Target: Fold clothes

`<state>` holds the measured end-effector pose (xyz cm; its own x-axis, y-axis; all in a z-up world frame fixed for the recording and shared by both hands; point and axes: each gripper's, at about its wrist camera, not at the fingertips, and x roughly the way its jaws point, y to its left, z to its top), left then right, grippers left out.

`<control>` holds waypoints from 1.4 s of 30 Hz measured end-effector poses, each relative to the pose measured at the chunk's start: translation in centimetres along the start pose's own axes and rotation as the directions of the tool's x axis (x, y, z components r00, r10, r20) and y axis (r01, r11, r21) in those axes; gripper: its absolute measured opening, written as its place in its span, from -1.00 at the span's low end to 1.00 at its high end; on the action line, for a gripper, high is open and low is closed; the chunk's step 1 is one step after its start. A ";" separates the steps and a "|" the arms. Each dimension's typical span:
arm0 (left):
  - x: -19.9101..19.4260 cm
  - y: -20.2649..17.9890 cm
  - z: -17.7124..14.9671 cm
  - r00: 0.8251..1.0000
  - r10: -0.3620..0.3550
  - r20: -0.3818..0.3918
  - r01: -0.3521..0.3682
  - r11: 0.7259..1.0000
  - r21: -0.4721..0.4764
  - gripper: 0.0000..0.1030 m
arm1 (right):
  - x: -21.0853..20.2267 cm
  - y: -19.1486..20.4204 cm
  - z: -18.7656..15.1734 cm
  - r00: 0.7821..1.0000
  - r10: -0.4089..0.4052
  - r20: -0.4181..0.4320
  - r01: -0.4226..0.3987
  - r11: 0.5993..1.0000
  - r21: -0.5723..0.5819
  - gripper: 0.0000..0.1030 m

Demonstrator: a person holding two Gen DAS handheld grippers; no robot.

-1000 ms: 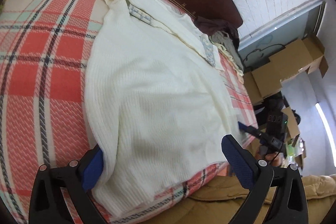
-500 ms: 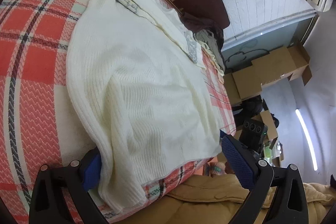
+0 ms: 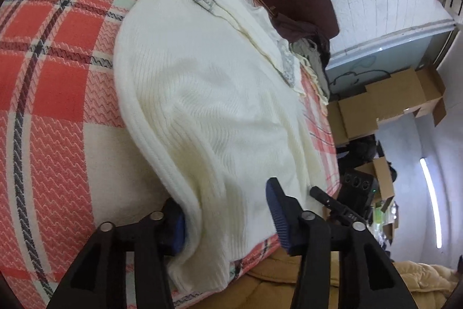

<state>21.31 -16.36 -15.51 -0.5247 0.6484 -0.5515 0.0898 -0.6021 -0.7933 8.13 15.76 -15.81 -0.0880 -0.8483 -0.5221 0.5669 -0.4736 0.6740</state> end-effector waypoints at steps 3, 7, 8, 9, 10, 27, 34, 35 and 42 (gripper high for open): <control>0.5 -0.7 0.2 1.000 -0.007 -0.004 0.007 1.000 0.019 0.37 | 0.4 -0.1 0.1 1.000 0.005 0.006 -0.005 1.000 0.010 -0.56; 0.9 -1.2 0.5 0.999 0.038 0.004 -0.038 0.999 0.036 0.06 | 0.7 -0.2 0.0 1.000 0.012 0.012 -0.012 1.000 0.024 -0.56; 1.0 -1.2 0.6 0.998 0.061 0.005 -0.061 0.997 0.038 -0.07 | 0.7 -0.1 0.0 1.000 0.010 0.010 -0.010 1.000 0.024 -0.56; 1.0 -1.1 0.7 0.997 0.081 0.005 -0.081 0.996 0.034 -0.34 | 0.7 -0.1 -0.1 1.000 0.011 0.011 -0.011 1.000 0.029 -0.56; 0.9 -0.8 0.7 0.995 0.098 0.004 -0.098 0.995 0.023 -0.53 | 0.6 0.0 -0.1 1.000 0.011 0.012 -0.012 0.999 0.030 -0.56; 0.4 0.5 1.1 0.996 0.086 0.022 -0.084 0.994 -0.069 -0.82 | 0.6 1.0 0.0 0.998 -0.028 -0.058 0.031 0.998 0.061 -0.71; -1.0 -0.4 3.0 0.995 -0.060 0.083 0.070 0.990 -0.123 -0.82 | -2.7 1.1 2.6 0.978 0.177 0.110 -0.190 0.975 0.114 -0.74; -1.1 -0.6 3.3 0.993 -0.076 0.092 0.088 0.988 -0.126 -0.82 | -3.1 1.1 3.1 0.971 0.198 0.131 -0.214 0.970 0.117 -0.74; -2.2 -1.9 5.8 0.971 -0.183 0.155 0.205 0.969 -0.141 -0.82 | -4.4 0.8 6.2 0.936 0.257 0.242 -0.292 0.948 0.124 -0.74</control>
